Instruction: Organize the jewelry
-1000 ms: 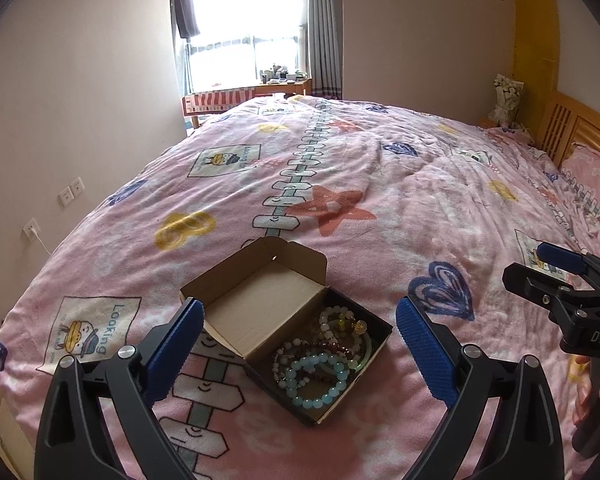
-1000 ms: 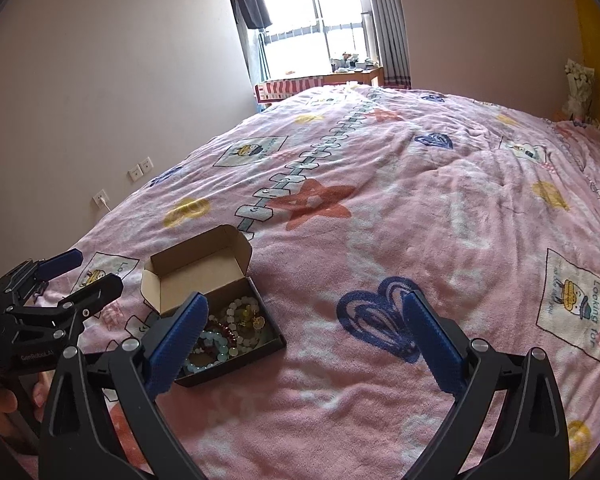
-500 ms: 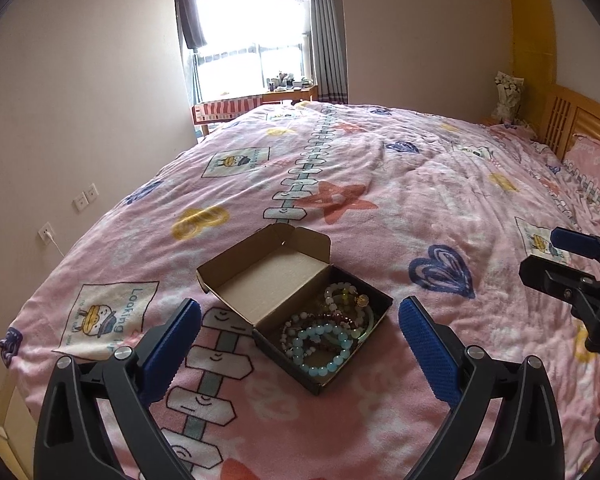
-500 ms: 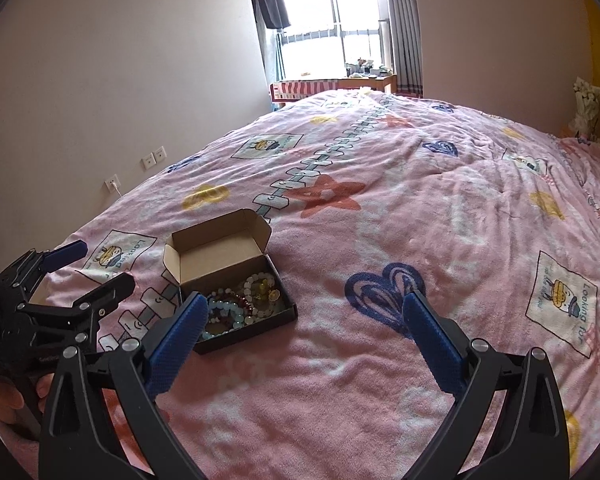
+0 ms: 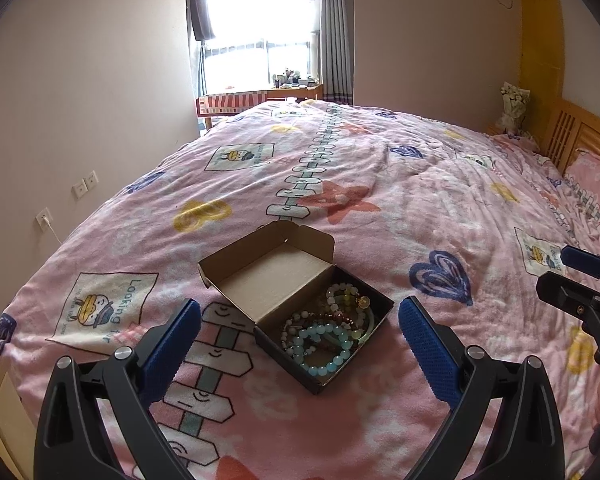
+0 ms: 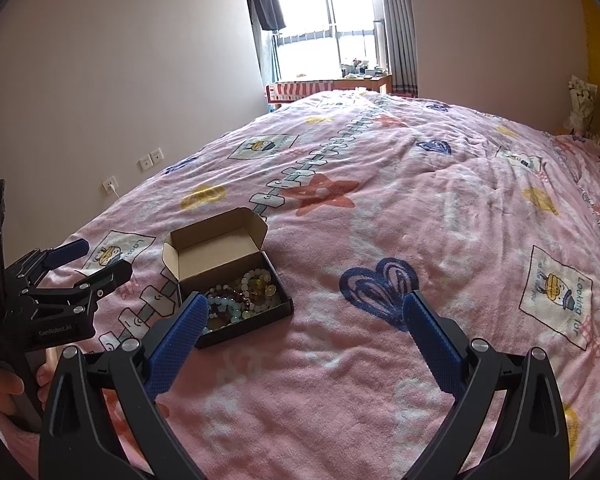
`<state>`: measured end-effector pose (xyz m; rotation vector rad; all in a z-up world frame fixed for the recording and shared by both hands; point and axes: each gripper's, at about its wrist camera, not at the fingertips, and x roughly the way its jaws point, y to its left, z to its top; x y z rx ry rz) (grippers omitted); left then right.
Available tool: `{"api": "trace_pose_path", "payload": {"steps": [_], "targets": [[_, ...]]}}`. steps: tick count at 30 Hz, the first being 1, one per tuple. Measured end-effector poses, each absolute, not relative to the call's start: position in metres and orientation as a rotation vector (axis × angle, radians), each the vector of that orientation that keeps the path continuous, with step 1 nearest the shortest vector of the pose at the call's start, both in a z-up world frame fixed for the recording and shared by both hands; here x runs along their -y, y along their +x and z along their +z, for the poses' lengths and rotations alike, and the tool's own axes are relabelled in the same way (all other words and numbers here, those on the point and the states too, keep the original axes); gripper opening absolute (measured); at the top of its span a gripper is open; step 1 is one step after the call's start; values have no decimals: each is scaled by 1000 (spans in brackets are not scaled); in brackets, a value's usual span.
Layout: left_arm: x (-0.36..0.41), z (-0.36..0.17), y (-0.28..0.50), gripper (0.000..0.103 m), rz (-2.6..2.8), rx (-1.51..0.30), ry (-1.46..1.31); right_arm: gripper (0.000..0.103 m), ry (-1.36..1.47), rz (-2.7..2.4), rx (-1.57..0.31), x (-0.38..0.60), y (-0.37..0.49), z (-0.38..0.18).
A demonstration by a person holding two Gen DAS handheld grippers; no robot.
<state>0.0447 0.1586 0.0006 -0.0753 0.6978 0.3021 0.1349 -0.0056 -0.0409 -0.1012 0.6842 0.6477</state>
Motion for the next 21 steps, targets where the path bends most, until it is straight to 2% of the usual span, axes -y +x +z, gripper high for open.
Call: {"api": "trace_pose_path", "payload": {"steps": [21], "targets": [[-160,3,42,97,288,-695,-74,96,-100,649,-687,5,134,-41]]}}
